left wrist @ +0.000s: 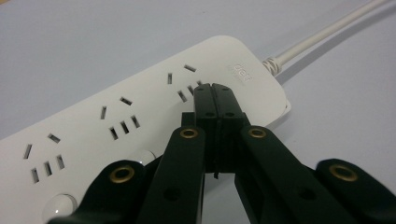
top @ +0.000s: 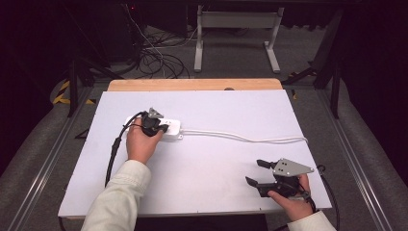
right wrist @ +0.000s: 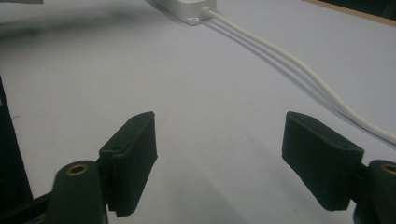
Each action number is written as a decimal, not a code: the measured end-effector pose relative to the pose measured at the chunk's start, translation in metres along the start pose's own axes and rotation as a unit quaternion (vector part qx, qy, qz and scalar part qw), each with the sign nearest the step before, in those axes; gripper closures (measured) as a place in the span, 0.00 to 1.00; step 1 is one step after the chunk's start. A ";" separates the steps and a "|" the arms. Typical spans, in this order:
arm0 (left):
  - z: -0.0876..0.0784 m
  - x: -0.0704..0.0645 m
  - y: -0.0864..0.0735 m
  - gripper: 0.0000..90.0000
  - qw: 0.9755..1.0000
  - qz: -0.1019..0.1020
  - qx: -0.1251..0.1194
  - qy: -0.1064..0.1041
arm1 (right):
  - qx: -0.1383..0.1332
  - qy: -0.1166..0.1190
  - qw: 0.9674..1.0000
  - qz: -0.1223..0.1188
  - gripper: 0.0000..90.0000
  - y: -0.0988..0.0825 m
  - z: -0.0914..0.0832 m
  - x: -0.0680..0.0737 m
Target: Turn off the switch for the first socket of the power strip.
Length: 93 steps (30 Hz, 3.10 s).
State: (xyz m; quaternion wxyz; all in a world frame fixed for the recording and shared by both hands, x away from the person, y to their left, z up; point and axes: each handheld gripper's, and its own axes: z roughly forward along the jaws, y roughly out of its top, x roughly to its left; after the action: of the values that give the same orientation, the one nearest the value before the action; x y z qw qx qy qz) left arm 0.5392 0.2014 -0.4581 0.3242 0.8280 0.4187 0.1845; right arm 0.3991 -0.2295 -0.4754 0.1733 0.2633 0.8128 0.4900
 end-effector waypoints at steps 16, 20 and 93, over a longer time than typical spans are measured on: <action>-0.028 -0.001 0.011 1.00 0.999 -0.006 -0.053 -0.010 | -0.001 -0.003 1.000 0.001 0.30 0.000 0.000 0.000; -0.036 -0.005 0.015 1.00 0.998 0.001 -0.061 -0.016 | -0.003 -0.006 1.000 0.001 0.30 0.001 -0.001 0.001; -0.122 -0.045 -0.114 0.24 0.967 0.029 -0.221 -0.121 | -0.009 0.003 1.000 -0.005 0.27 0.001 0.000 0.003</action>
State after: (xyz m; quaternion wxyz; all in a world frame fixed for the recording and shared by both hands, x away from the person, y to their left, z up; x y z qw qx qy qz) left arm 0.3766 0.2617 -0.4504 0.5417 0.7639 0.3010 0.1803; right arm 0.3967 -0.2273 -0.4745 0.1758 0.2562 0.8100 0.4974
